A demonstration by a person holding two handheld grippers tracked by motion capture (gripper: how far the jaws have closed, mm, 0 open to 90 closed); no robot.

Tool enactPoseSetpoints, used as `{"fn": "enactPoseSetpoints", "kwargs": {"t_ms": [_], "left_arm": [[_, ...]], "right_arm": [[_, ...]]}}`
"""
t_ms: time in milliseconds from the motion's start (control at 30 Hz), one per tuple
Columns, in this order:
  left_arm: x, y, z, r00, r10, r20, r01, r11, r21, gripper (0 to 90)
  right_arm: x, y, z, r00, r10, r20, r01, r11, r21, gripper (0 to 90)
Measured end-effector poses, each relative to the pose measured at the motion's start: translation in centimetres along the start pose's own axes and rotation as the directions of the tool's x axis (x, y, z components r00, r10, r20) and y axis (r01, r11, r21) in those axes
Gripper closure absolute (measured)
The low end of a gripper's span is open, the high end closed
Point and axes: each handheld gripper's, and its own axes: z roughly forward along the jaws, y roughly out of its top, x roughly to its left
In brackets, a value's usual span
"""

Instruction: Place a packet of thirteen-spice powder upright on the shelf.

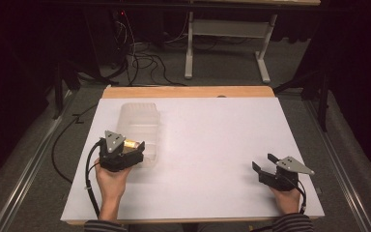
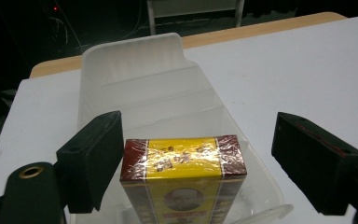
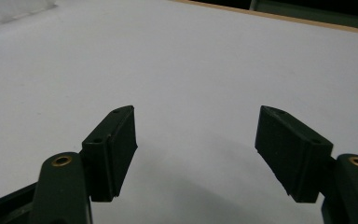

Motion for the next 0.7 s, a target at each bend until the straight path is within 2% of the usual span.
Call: {"fn": "enactPoseSetpoints", "kwargs": {"t_ms": [300,700], "left_arm": [[-0.5,0.7,-0.3,0.9995,0.009,0.030,-0.009,0.9998,-0.017,17.6],[-1.7,1.6,-0.4,0.9968,0.029,0.075,-0.027,0.9991,-0.034,17.6]], "right_arm": [[0.0,0.0,0.0,1.0000,-0.001,-0.003,0.001,1.000,0.001,29.8],[0.0,0.0,0.0,1.0000,0.002,-0.002,-0.002,1.000,0.001,29.7]]}}
